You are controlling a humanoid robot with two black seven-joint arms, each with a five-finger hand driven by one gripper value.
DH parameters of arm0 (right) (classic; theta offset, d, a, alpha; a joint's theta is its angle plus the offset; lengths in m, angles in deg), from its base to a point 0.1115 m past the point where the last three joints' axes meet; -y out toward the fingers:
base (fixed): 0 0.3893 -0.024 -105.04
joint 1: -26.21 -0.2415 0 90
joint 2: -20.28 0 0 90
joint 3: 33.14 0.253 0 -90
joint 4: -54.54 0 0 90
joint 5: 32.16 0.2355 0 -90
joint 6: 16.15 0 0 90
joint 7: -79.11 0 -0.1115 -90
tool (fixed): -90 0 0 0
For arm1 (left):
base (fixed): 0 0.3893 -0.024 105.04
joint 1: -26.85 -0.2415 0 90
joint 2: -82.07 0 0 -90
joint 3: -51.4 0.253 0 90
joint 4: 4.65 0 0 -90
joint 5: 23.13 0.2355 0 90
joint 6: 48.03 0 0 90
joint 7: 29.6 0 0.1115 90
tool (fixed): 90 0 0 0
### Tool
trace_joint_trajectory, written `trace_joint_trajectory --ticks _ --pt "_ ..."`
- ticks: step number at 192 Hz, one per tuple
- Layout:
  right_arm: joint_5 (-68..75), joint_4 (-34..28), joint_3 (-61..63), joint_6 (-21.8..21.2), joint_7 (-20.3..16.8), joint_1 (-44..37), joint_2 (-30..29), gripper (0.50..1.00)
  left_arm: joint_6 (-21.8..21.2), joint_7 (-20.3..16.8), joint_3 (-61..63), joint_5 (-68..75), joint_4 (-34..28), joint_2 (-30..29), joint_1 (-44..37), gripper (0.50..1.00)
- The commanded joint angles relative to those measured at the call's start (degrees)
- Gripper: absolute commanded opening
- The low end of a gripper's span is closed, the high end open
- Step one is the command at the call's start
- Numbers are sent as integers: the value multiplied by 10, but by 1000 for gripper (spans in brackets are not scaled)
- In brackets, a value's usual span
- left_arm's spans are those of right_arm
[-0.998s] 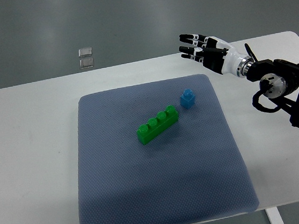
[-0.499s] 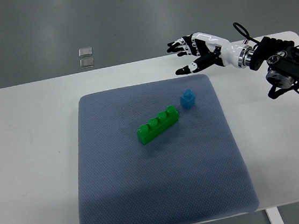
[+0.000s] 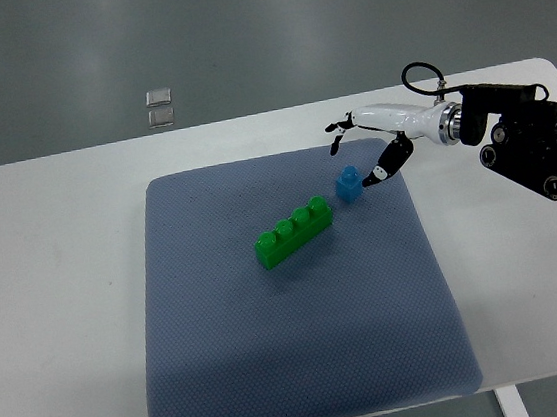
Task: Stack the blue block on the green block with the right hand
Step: 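Reach the right hand toward the small blue block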
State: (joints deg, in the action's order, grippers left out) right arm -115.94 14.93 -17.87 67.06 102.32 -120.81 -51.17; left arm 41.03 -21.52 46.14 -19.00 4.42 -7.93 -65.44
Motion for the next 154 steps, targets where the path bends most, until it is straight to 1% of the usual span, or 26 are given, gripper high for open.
trace_joint_trajectory --ticks 1,14,44,51,54,64,65,73,135,154 --pt "-1 1 -53 49 -4 -5 -8 909 0 0 0 0 0 0 0 1000" --pt "-1 1 -65 67 -6 -6 -15 907 0 0 0 0 1 0 0 1000" --pt "-1 4 -67 71 -13 -5 -21 895 0 0 0 0 0 0 0 1000" --pt "-2 6 -67 71 -13 -5 -22 883 0 0 0 0 0 0 0 1000" --pt "-2 7 -68 71 -13 -5 -23 868 1 0 0 0 0 0 0 1000" --pt "-2 7 -68 71 -13 -5 -23 868 1 0 0 0 0 0 0 1000" --pt "-2 8 -74 71 -13 -5 -24 848 0 0 0 0 0 0 0 1000" --pt "-2 8 -80 72 -13 -5 -25 834 0 0 0 0 0 0 0 1000" --pt "-2 16 -96 79 -13 -5 -25 832 0 0 0 0 0 0 0 1000" --pt "-2 16 -97 79 -13 -5 -25 811 0 0 0 0 1 0 0 1000"
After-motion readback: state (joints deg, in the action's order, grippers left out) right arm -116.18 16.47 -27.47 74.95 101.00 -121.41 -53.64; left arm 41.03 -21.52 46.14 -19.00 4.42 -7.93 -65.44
